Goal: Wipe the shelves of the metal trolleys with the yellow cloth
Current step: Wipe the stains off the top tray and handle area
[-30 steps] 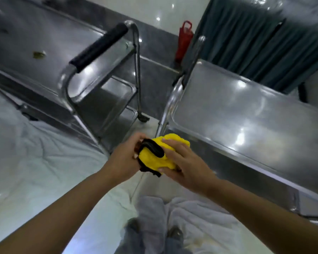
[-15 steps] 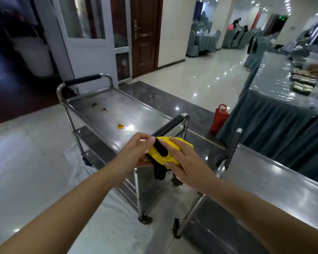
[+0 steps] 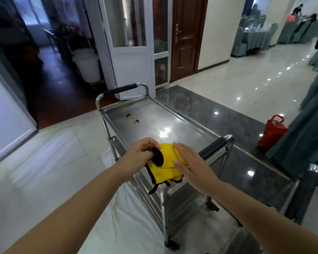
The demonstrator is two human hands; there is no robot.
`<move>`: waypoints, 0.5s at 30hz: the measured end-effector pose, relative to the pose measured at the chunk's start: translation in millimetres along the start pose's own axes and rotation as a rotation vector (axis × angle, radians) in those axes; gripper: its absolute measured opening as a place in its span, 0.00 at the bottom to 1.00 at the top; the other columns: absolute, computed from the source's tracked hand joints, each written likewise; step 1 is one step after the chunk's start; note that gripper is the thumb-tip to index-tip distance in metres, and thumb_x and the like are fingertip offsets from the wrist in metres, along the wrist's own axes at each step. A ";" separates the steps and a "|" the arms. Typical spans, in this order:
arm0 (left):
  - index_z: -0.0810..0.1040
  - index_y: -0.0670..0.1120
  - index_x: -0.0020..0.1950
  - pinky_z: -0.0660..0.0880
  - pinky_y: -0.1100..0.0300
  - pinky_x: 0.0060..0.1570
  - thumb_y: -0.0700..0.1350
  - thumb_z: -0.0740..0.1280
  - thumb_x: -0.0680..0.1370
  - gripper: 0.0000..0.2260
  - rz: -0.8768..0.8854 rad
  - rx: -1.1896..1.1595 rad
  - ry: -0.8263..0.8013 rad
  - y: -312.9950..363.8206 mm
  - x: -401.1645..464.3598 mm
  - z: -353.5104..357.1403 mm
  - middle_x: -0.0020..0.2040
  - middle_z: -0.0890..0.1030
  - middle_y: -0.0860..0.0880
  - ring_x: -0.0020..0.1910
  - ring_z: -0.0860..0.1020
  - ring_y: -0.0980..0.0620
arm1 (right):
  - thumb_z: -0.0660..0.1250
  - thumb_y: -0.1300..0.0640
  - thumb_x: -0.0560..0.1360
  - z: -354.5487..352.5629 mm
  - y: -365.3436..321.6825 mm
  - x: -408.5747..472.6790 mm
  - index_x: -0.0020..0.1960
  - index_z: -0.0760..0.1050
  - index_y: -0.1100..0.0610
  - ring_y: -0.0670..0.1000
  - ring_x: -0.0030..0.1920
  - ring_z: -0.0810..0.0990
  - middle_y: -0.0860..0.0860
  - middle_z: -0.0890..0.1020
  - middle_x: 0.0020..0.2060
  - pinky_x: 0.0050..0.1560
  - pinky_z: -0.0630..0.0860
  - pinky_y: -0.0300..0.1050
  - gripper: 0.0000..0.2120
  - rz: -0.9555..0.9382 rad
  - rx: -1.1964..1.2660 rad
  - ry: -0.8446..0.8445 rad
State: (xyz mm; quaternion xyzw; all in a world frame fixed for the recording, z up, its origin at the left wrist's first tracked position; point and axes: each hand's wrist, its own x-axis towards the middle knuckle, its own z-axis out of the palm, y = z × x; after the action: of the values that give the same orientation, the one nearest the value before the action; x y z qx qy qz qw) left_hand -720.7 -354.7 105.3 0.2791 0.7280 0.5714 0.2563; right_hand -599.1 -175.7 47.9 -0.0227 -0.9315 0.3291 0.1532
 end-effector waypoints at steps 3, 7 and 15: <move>0.75 0.51 0.31 0.64 0.63 0.30 0.26 0.54 0.71 0.22 -0.038 0.016 -0.003 -8.9 25.9 -13.0 0.32 0.72 0.49 0.30 0.67 0.52 | 0.50 0.33 0.76 8.5 20.1 32.5 0.74 0.52 0.38 0.43 0.72 0.60 0.43 0.59 0.74 0.70 0.63 0.46 0.28 0.112 0.186 -0.027; 0.74 0.51 0.31 0.64 0.60 0.32 0.26 0.55 0.72 0.22 -0.078 -0.025 -0.024 -29.6 49.2 -32.5 0.33 0.71 0.47 0.31 0.68 0.51 | 0.53 0.34 0.74 19.8 38.4 74.0 0.74 0.55 0.41 0.44 0.67 0.63 0.46 0.61 0.74 0.64 0.64 0.44 0.31 0.418 0.574 -0.169; 0.76 0.50 0.38 0.72 0.58 0.35 0.28 0.59 0.76 0.18 -0.218 -0.072 0.014 -84.2 128.4 -79.4 0.35 0.78 0.49 0.34 0.74 0.52 | 0.73 0.38 0.65 59.6 74.8 128.5 0.60 0.71 0.39 0.53 0.56 0.79 0.49 0.76 0.59 0.50 0.81 0.49 0.26 0.644 0.822 -0.201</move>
State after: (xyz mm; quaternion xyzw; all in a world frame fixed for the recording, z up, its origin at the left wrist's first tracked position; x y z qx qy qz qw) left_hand -876.8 -335.7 33.4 0.1847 0.7349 0.5677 0.3217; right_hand -743.8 -134.9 -7.7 -0.2141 -0.6814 0.6981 -0.0495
